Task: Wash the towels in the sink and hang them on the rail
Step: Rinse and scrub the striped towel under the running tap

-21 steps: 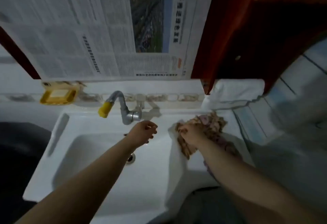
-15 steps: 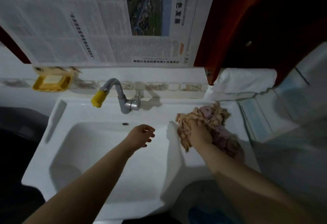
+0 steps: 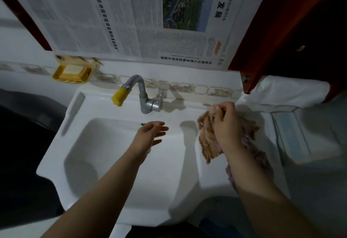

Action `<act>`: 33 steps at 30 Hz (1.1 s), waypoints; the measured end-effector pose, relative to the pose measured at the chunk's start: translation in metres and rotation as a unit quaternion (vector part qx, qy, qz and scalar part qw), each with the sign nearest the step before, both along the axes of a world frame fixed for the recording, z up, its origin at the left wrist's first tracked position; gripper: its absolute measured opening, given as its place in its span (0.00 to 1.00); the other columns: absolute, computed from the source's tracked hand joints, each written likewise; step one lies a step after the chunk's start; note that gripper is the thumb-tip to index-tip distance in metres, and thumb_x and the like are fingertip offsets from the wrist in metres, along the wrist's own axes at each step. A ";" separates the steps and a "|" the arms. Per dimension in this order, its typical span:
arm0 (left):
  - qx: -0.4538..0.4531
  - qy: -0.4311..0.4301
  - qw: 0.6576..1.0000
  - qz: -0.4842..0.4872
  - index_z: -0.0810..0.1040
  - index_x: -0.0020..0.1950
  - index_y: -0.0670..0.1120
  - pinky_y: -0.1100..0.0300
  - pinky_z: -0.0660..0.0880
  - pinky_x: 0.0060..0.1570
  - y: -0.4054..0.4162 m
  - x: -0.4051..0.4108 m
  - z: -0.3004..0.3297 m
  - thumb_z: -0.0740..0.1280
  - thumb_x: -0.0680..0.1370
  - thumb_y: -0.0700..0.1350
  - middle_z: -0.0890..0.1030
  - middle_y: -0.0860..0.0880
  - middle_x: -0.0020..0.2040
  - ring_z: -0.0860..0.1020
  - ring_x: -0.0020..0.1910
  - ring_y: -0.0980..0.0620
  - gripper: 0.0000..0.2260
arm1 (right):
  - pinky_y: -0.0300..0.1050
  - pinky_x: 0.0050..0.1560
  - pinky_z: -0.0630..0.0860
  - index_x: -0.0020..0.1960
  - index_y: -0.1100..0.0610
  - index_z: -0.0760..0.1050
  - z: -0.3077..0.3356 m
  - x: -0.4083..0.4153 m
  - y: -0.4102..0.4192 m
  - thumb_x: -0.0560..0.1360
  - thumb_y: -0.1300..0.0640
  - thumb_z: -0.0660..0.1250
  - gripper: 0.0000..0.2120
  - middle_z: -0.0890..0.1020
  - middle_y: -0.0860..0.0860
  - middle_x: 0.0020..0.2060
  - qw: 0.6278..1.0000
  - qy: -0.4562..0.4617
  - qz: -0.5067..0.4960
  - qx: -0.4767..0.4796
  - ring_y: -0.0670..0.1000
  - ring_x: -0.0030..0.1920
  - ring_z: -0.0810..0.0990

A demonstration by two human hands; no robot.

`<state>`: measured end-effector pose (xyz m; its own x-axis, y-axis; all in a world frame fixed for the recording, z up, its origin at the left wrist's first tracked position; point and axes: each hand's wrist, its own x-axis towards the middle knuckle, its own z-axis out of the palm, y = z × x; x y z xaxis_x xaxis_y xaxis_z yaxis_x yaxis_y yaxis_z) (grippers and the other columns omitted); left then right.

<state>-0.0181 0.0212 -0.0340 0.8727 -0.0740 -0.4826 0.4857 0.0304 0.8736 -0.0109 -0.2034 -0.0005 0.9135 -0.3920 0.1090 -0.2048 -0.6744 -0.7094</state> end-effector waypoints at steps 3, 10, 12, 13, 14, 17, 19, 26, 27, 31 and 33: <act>-0.087 -0.011 0.996 0.000 0.78 0.53 0.44 0.53 0.74 0.55 0.008 0.003 0.018 0.55 0.83 0.51 0.84 0.45 0.54 0.80 0.58 0.48 0.16 | 0.49 0.44 0.76 0.51 0.52 0.69 0.030 -0.002 0.031 0.80 0.50 0.58 0.06 0.78 0.47 0.41 0.997 -0.040 0.050 0.048 0.50 0.42 0.77; -0.043 0.007 0.980 -0.195 0.75 0.67 0.51 0.51 0.70 0.65 0.040 0.005 0.021 0.41 0.77 0.69 0.79 0.51 0.63 0.76 0.64 0.51 0.35 | 0.44 0.46 0.76 0.45 0.46 0.71 0.045 0.001 0.097 0.78 0.52 0.63 0.03 0.80 0.44 0.42 0.975 0.002 0.172 0.138 0.45 0.45 0.79; -0.115 0.050 0.977 -0.170 0.76 0.66 0.48 0.48 0.73 0.62 0.045 0.006 0.019 0.41 0.76 0.70 0.81 0.45 0.60 0.78 0.60 0.45 0.38 | 0.41 0.43 0.74 0.45 0.46 0.71 0.042 0.002 0.113 0.78 0.51 0.62 0.04 0.79 0.42 0.42 0.968 0.055 0.217 0.111 0.45 0.44 0.78; -0.150 0.075 0.977 -0.134 0.77 0.65 0.46 0.48 0.75 0.61 0.047 0.008 0.017 0.44 0.77 0.70 0.81 0.42 0.58 0.79 0.59 0.43 0.36 | 0.40 0.40 0.73 0.45 0.45 0.71 0.038 0.001 0.120 0.78 0.51 0.63 0.03 0.79 0.41 0.41 0.962 0.086 0.237 0.103 0.45 0.43 0.78; -0.178 0.090 0.975 -0.098 0.77 0.62 0.43 0.50 0.77 0.57 0.049 0.010 0.013 0.49 0.79 0.66 0.81 0.40 0.56 0.80 0.55 0.43 0.32 | 0.40 0.38 0.74 0.45 0.45 0.71 0.033 0.000 0.126 0.78 0.50 0.63 0.03 0.78 0.41 0.40 0.954 0.117 0.252 0.108 0.47 0.42 0.79; -0.234 0.086 0.968 -0.034 0.74 0.54 0.38 0.56 0.75 0.41 0.051 0.018 0.000 0.56 0.82 0.46 0.75 0.37 0.48 0.77 0.43 0.44 0.13 | 0.47 0.32 0.79 0.47 0.42 0.70 0.008 -0.008 0.137 0.77 0.47 0.64 0.03 0.79 0.43 0.43 0.934 0.200 0.275 0.109 0.50 0.40 0.80; -0.261 0.116 0.957 0.060 0.72 0.43 0.38 0.56 0.73 0.41 0.054 0.025 -0.008 0.55 0.81 0.40 0.76 0.38 0.44 0.76 0.40 0.45 0.11 | 0.43 0.36 0.77 0.51 0.40 0.68 -0.012 -0.012 0.128 0.74 0.41 0.65 0.09 0.78 0.42 0.46 0.928 0.258 0.263 0.062 0.47 0.44 0.79; -0.328 0.173 0.913 0.168 0.77 0.34 0.39 0.64 0.71 0.35 0.082 0.029 -0.020 0.55 0.76 0.43 0.73 0.45 0.36 0.75 0.31 0.48 0.17 | 0.44 0.43 0.71 0.50 0.54 0.78 -0.002 0.007 0.040 0.77 0.40 0.60 0.19 0.83 0.54 0.45 0.945 0.234 0.024 -0.226 0.56 0.45 0.79; -0.323 0.168 0.921 0.137 0.76 0.28 0.40 0.66 0.62 0.30 0.085 0.027 -0.017 0.55 0.75 0.44 0.65 0.47 0.32 0.69 0.26 0.51 0.19 | 0.44 0.41 0.70 0.50 0.55 0.78 0.009 0.012 0.029 0.78 0.43 0.59 0.17 0.82 0.56 0.44 0.947 0.205 -0.009 -0.247 0.57 0.43 0.78; -0.284 0.042 0.958 -0.004 0.62 0.34 0.39 0.53 0.57 0.30 0.085 0.030 -0.014 0.55 0.78 0.46 0.57 0.41 0.38 0.61 0.28 0.41 0.15 | 0.54 0.56 0.69 0.56 0.52 0.78 0.012 0.040 0.001 0.78 0.44 0.58 0.17 0.77 0.58 0.53 0.901 0.297 -0.035 -0.314 0.60 0.53 0.75; -0.232 0.026 0.972 -0.018 0.66 0.38 0.36 0.38 0.64 0.40 0.086 0.025 -0.021 0.55 0.80 0.45 0.69 0.33 0.40 0.65 0.38 0.21 0.15 | 0.59 0.63 0.66 0.58 0.52 0.77 -0.006 0.055 0.007 0.77 0.40 0.57 0.20 0.75 0.58 0.58 0.863 0.382 -0.004 -0.329 0.62 0.58 0.73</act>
